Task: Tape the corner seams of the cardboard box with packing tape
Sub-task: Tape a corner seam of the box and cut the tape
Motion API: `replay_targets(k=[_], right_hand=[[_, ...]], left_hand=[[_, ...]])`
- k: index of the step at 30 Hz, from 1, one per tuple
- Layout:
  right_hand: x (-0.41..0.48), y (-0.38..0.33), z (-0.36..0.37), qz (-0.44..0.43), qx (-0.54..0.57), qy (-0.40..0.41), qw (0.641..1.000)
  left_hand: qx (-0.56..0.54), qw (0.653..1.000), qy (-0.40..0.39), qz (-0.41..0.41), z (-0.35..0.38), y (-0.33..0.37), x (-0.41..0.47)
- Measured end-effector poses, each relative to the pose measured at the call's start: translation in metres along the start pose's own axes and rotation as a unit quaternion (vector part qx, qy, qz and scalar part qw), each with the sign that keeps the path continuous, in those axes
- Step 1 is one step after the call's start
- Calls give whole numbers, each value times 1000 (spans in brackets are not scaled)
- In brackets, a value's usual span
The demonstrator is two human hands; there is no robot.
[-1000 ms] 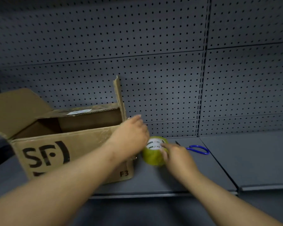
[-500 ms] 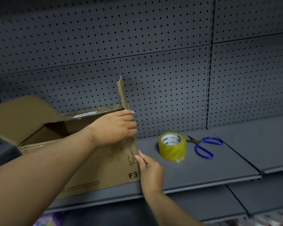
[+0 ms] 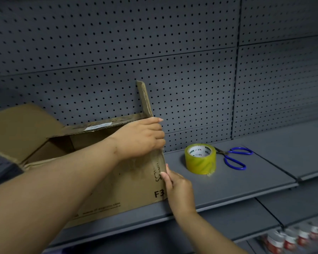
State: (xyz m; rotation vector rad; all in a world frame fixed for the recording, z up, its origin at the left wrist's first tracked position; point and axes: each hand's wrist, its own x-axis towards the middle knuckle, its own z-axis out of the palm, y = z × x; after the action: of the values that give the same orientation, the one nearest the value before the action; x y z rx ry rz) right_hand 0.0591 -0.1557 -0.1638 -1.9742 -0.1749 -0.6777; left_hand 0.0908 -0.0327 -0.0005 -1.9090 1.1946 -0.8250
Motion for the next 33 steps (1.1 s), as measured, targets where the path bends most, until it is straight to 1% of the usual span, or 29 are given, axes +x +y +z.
replay_targets(k=[2,3,6,10,13,17,19,21,23,25,28,30,33], right_hand=[[1,0,-7,-1,-6,-50,999],[2,0,-9,-5,-13,-50,999],[11,-1,-8,-13,-1,-4,1000],[14,2,2,-39,8,24,999],[15,7,6,-64,10,53,996],[20,9,-1,-86,12,34,996],[25,8,-11,-99,-18,7,995],[31,1,-19,-117,-48,8,992],[38,-9,-22,-128,-40,35,990],[43,-21,-19,-132,-29,45,990],[48,-30,-15,-146,-25,55,987],[47,-31,-13,-159,-33,75,984],[46,-32,-14,-159,-44,78,983]], left_hand=[[7,1000,0,25,0,-3,1],[12,999,2,30,-1,-4,1],[14,1000,-10,24,-5,-8,1],[-1,999,-33,10,-6,-11,0],[12,1000,-14,10,-4,-11,1],[11,1000,-4,19,-2,-10,1],[5,1000,3,23,-1,-10,2],[-10,1000,18,17,-4,-13,6],[-28,999,-9,22,-8,-16,9],[-70,995,-62,36,-11,-19,12],[-77,991,-111,11,-15,-23,12],[-83,991,-103,-2,-17,-21,8],[-27,997,-65,16,-17,-20,6]])
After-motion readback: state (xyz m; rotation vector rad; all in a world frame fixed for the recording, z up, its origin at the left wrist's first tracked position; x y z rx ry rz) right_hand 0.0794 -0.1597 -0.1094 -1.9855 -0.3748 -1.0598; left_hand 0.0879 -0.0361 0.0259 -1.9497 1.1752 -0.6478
